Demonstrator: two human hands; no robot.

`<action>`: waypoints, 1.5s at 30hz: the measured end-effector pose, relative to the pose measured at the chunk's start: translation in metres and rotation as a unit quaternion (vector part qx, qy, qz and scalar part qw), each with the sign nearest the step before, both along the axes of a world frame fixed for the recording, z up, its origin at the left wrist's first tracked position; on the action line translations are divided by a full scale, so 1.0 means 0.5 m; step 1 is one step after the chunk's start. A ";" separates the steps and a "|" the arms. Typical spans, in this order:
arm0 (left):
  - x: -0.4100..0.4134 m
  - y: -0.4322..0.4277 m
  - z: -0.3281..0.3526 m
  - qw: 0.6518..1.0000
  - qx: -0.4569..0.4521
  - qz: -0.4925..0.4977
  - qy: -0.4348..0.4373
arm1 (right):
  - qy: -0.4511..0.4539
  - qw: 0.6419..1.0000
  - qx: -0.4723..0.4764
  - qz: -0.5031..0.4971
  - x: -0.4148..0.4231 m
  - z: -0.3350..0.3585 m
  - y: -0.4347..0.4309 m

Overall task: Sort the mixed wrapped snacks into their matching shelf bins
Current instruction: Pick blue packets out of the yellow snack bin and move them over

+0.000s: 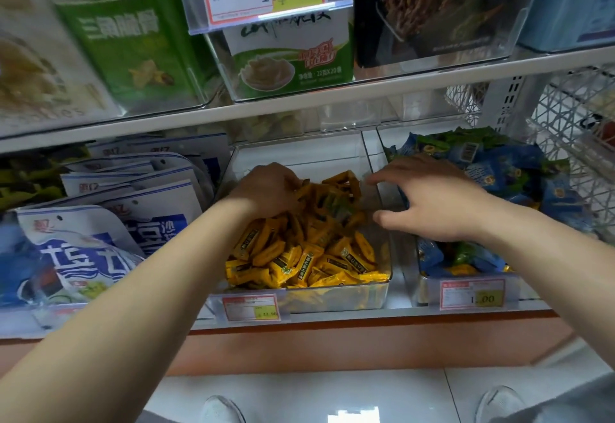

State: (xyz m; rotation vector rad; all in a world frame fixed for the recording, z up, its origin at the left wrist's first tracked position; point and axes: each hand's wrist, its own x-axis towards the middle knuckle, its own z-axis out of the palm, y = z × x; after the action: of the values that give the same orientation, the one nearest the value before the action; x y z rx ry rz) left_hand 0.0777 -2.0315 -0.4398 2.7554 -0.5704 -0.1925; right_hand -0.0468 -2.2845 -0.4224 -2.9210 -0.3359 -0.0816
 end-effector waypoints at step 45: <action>-0.232 0.152 0.031 0.977 -0.062 0.046 -0.198 | -0.171 0.978 0.025 -0.121 -0.100 0.054 -0.012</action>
State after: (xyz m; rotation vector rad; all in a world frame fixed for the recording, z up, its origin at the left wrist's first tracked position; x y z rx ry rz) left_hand -0.0382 -1.9557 -0.4242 2.6984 -0.5284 0.4106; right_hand -0.0971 -2.2903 -0.3956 -2.8754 -0.0230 -0.6227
